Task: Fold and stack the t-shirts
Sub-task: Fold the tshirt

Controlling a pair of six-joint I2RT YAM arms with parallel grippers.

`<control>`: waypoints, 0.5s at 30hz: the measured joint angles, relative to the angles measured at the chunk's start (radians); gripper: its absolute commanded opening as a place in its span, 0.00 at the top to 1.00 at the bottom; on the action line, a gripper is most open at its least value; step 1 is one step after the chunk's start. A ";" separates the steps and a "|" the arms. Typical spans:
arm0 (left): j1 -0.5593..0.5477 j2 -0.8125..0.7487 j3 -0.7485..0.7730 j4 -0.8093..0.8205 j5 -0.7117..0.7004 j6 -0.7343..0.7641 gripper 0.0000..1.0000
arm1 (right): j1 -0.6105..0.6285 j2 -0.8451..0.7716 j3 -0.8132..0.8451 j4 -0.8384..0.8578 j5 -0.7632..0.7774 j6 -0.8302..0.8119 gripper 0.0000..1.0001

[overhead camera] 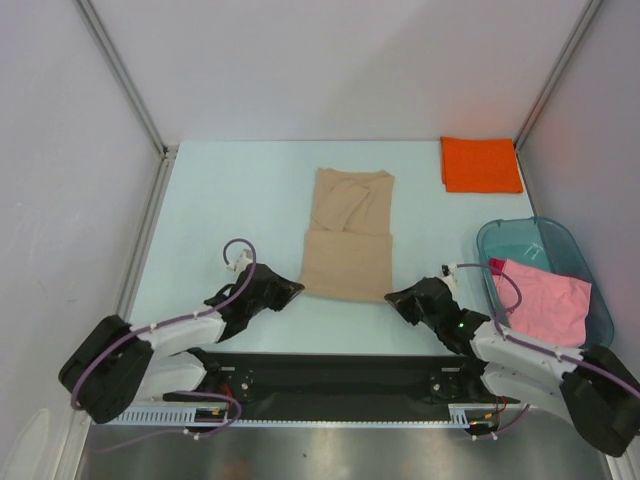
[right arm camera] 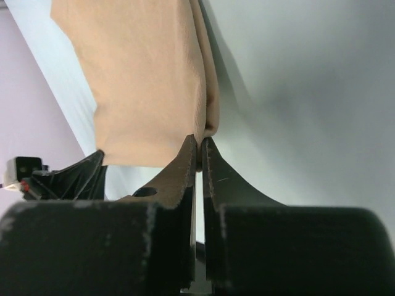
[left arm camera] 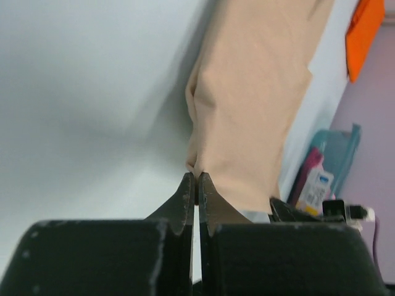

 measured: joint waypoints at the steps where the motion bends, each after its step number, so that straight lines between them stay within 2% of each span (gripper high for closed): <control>1: -0.019 -0.045 -0.006 -0.025 0.000 0.005 1.00 | 0.016 -0.045 -0.003 -0.046 0.006 0.003 1.00; 10: -0.137 -0.329 -0.064 -0.241 -0.005 0.023 1.00 | 0.223 -0.386 -0.005 -0.438 0.099 0.077 1.00; 13: -0.145 -0.341 -0.043 -0.278 -0.012 0.058 1.00 | 0.220 -0.393 0.016 -0.479 0.106 0.061 1.00; 15: -0.146 -0.303 0.012 -0.306 -0.012 0.093 1.00 | 0.174 -0.357 0.059 -0.500 0.096 0.001 1.00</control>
